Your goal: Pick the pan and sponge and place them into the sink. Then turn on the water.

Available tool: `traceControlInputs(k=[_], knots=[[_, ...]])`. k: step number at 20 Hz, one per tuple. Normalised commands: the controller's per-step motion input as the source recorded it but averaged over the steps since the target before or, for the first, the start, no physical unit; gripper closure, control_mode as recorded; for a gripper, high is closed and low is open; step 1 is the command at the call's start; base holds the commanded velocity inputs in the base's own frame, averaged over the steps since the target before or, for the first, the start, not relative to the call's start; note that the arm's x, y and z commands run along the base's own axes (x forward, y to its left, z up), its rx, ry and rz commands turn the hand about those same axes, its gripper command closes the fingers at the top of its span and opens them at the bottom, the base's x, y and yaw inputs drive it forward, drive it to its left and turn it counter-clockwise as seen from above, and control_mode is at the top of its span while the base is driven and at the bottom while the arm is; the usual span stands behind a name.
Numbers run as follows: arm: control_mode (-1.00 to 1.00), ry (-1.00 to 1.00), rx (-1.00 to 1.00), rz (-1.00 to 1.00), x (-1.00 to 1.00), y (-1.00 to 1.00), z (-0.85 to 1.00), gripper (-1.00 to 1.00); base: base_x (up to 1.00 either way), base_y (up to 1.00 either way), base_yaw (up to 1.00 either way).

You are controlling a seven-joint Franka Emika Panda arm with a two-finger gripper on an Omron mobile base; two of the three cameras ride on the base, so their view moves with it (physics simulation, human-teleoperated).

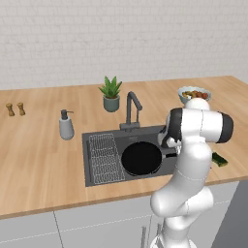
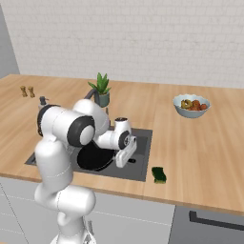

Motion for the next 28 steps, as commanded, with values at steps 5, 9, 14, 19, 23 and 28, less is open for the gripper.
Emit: traceControlInputs(k=[5,9,14,19,23,28], knots=[[-1.0,-0.04,0.0,0.0,0.36,0.18,-0.03,1.0,0.0,0.0,0.0],[-1.0,0.0,0.0,0.0,0.18,0.03,-0.01,1.0,0.0,0.0,0.0],[-1.0,0.0,0.0,-0.02,0.01,0.0,-0.18,1.0,0.0,0.0,0.0],[-1.0,0.0,0.0,-0.04,0.0,0.0,-0.22,1.0,0.0,0.0,0.0],[-1.0,0.0,0.0,-0.04,0.0,0.0,-0.23,1.0,0.0,0.0,0.0],[-1.0,-0.01,0.0,-0.01,0.0,0.0,-0.38,1.0,0.0,0.0,0.0]])
